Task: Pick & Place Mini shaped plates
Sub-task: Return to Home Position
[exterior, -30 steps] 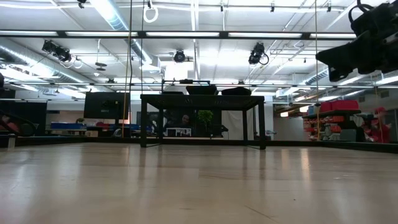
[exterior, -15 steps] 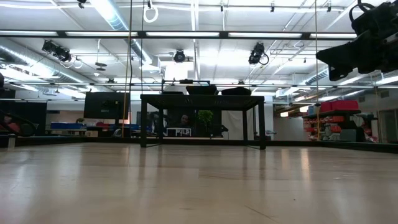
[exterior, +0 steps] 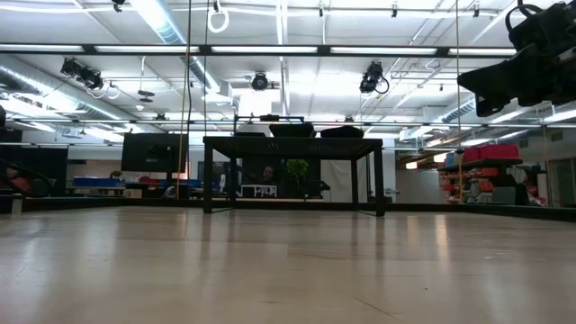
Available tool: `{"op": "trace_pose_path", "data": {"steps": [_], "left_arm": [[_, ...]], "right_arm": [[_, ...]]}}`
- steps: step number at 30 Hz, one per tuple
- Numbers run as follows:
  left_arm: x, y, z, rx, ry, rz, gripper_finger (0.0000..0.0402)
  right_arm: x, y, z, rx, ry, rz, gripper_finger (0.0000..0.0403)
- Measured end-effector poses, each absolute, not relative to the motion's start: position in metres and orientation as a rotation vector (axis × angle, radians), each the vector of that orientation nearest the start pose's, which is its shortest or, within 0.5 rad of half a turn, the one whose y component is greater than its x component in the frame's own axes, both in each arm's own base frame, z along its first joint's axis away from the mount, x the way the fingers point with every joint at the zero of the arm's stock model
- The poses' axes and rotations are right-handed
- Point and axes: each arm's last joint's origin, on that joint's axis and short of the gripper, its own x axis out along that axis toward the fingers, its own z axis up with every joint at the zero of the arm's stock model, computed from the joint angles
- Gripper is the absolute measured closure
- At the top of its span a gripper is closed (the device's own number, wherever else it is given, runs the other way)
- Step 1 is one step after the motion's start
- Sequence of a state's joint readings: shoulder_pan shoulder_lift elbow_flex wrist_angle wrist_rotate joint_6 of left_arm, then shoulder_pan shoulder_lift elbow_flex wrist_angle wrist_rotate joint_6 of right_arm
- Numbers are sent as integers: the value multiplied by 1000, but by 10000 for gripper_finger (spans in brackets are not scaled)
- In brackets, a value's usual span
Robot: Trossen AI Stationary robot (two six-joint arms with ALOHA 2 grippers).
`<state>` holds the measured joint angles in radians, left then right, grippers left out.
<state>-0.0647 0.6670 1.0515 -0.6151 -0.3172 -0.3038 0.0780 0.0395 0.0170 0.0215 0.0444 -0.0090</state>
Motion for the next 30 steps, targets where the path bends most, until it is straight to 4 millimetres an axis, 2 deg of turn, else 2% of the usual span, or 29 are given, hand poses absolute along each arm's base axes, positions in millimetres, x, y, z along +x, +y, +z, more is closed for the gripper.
{"op": "trace_pose_path", "data": {"steps": [19, 24, 30], "left_arm": [[110, 2, 393, -263, 149, 281, 365], [128, 3, 372, -230, 50, 333, 365], [145, 0, 336, -180, 1, 277, 365]], "right_arm": [[99, 6, 168, -10, 1, 34, 376], [99, 6, 168, -10, 1, 34, 376], [99, 6, 168, -10, 1, 34, 376]]}}
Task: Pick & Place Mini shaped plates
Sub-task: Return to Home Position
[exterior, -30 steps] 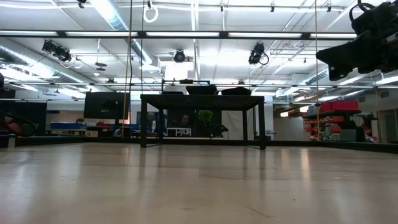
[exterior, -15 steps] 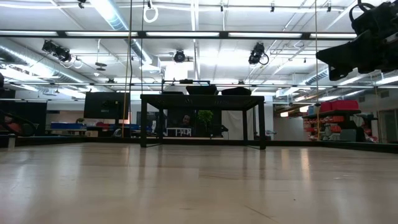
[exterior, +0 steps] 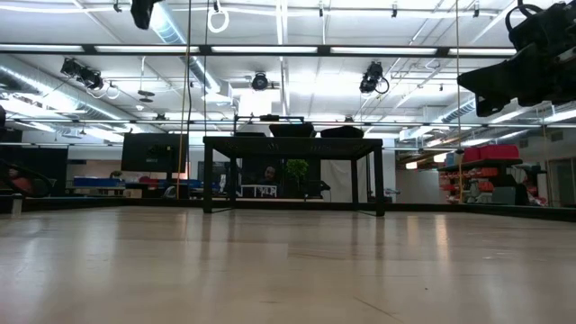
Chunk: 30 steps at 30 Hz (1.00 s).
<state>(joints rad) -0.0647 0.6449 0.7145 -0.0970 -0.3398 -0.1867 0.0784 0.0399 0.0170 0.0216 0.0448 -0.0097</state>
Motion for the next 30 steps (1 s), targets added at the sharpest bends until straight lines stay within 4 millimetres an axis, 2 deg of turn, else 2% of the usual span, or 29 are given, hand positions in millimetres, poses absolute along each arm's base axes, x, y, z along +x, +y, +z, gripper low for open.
{"op": "trace_pose_path", "data": {"steps": [5, 12, 20, 30], "left_arm": [[146, -2, 318, -128, -16, 196, 365], [122, -1, 298, -78, -60, 166, 365], [101, -3, 261, -95, -150, 59, 365], [94, -2, 224, -95, -246, 64, 365]], "right_arm": [[99, 6, 168, -10, 1, 34, 376], [99, 6, 168, -10, 1, 33, 376], [99, 6, 168, -10, 1, 33, 376], [99, 6, 168, -10, 1, 34, 376]]}}
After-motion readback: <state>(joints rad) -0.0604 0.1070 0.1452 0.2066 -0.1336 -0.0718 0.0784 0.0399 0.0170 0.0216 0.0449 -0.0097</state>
